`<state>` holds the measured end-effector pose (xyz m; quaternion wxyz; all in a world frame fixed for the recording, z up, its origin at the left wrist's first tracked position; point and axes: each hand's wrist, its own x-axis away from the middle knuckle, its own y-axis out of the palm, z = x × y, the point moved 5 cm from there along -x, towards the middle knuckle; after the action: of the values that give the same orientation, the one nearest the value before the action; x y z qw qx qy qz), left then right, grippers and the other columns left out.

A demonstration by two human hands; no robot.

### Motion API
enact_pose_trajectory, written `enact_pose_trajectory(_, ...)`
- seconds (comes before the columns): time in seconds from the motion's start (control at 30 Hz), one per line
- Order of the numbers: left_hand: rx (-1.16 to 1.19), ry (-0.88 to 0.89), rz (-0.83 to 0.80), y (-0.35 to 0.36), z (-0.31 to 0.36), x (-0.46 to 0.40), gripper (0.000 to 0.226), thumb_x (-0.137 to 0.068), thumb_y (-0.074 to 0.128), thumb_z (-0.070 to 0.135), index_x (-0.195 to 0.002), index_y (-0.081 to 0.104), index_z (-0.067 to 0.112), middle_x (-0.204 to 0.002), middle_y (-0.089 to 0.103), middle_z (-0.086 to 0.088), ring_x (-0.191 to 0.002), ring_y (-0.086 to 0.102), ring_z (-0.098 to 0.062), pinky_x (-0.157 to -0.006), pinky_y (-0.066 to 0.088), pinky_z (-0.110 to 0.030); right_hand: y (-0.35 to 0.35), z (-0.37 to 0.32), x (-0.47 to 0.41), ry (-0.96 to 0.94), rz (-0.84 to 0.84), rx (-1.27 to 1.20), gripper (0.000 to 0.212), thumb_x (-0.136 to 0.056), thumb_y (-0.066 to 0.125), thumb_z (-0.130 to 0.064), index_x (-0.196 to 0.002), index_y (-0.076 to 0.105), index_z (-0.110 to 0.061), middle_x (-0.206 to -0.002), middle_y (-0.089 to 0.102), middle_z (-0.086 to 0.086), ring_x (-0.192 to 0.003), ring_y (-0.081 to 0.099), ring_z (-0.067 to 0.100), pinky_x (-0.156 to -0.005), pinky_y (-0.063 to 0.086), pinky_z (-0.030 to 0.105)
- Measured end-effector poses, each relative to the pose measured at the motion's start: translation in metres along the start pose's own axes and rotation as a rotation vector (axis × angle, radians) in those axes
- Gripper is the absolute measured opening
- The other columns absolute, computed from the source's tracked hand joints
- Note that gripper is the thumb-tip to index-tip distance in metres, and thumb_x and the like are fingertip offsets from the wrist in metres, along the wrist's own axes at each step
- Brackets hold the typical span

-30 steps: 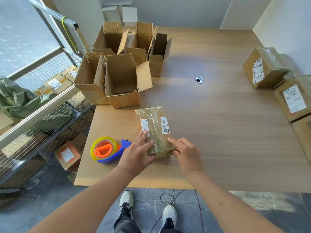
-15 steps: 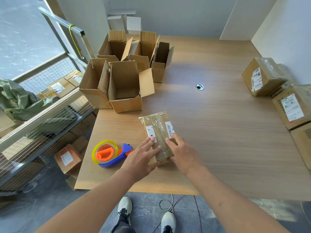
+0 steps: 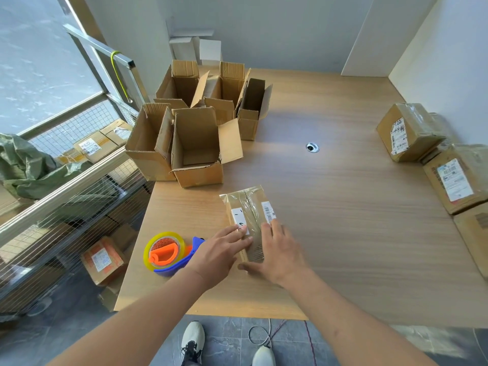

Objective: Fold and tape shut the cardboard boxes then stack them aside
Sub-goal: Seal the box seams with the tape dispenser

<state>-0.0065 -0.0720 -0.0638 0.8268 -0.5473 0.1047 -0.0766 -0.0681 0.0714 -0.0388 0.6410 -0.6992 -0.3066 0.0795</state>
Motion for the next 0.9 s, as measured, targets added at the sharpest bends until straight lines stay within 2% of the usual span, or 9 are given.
enact_pose_trajectory(0.07,0.003,0.021,0.013,-0.008,-0.008,-0.002,0.073,-0.075,0.069,-0.013,-0.142,0.06,0.014,-0.145,0.06,-0.005,-0.135,0.056,-0.028,-0.11,0.049,-0.04,0.004,-0.006,-0.002,-0.002,0.016,0.04,0.104,-0.078,0.063,-0.078,-0.151,0.025,-0.016,-0.147,0.031,0.008,-0.132,0.039,0.027,-0.106,0.04,0.036)
enact_pose_trajectory(0.13,-0.012,0.03,0.019,-0.014,-0.015,-0.007,0.069,-0.081,0.061,-0.013,-0.145,0.057,0.015,-0.146,0.059,-0.002,-0.138,0.053,-0.026,-0.113,0.045,-0.041,0.006,-0.006,-0.003,0.006,0.018,0.052,0.103,-0.08,0.064,-0.069,-0.156,0.018,-0.016,-0.151,0.026,0.01,-0.137,0.034,0.03,-0.111,0.037,0.037)
enact_pose_trajectory(0.3,0.013,0.006,0.049,-0.02,-0.031,-0.024,0.062,-0.087,0.063,-0.007,-0.145,0.056,0.015,-0.153,0.051,-0.008,-0.142,0.049,-0.03,-0.11,0.048,-0.049,0.003,0.011,-0.004,0.028,-0.067,0.045,0.099,-0.083,0.072,-0.045,-0.159,0.014,-0.02,-0.163,0.01,0.009,-0.154,0.009,0.033,-0.121,0.027,0.041)
enact_pose_trajectory(0.43,0.048,-0.055,0.002,-0.022,-0.038,-0.038,0.061,-0.092,0.057,-0.006,-0.149,0.052,0.016,-0.163,0.036,-0.008,-0.152,0.032,-0.03,-0.119,0.037,-0.048,-0.006,0.024,-0.004,0.022,-0.053,0.035,0.087,-0.087,0.074,-0.013,-0.155,0.022,-0.025,-0.169,0.005,0.001,-0.156,0.008,0.029,-0.12,0.03,0.039)
enact_pose_trajectory(0.57,0.072,-0.047,-0.102,-0.017,-0.047,-0.04,0.048,-0.101,0.06,0.019,-0.148,0.053,0.021,-0.168,0.025,0.002,-0.157,0.016,-0.021,-0.12,0.035,-0.043,-0.012,0.03,-0.006,-0.002,-0.037,0.025,0.084,-0.089,0.067,0.003,-0.154,0.024,-0.027,-0.17,0.004,-0.007,-0.158,0.006,0.027,-0.121,0.026,0.037)
enact_pose_trajectory(0.63,0.069,-0.005,-0.143,-0.011,-0.054,-0.036,0.05,-0.101,0.061,0.034,-0.149,0.052,0.021,-0.168,0.026,0.004,-0.157,0.015,-0.02,-0.12,0.036,-0.045,-0.012,0.034,-0.01,-0.002,-0.012,0.0,0.078,-0.091,0.06,0.008,-0.152,0.027,-0.028,-0.171,0.004,-0.01,-0.158,0.004,0.026,-0.122,0.026,0.037)
enact_pose_trajectory(0.7,0.057,0.023,-0.186,-0.003,-0.062,-0.03,0.059,-0.099,0.064,0.041,-0.153,0.047,0.024,-0.168,0.024,0.007,-0.157,0.014,-0.019,-0.123,0.032,-0.046,-0.009,0.036,-0.017,-0.019,0.006,-0.012,0.076,-0.091,0.054,0.013,-0.15,0.029,-0.027,-0.171,0.003,-0.01,-0.159,0.001,0.026,-0.127,0.016,0.038)
enact_pose_trajectory(0.77,0.034,0.045,-0.166,0.0,-0.066,-0.027,0.064,-0.096,0.067,0.045,-0.153,0.047,0.025,-0.167,0.026,0.005,-0.157,0.019,-0.021,-0.123,0.031,-0.048,-0.004,0.039,-0.024,-0.04,0.018,-0.016,0.076,-0.089,0.05,0.018,-0.148,0.031,-0.026,-0.171,0.004,-0.009,-0.159,-0.001,0.027,-0.129,0.007,0.039)
enact_pose_trajectory(0.9,-0.036,0.064,-0.025,0.001,-0.06,-0.028,0.06,-0.09,0.058,0.054,-0.14,0.063,0.021,-0.156,0.048,-0.005,-0.145,0.044,-0.03,-0.113,0.045,-0.053,0.004,0.047,-0.038,-0.059,0.031,-0.002,0.076,-0.086,0.048,0.018,-0.147,0.034,-0.025,-0.172,0.004,-0.009,-0.159,-0.002,0.028,-0.129,0.0,0.041)
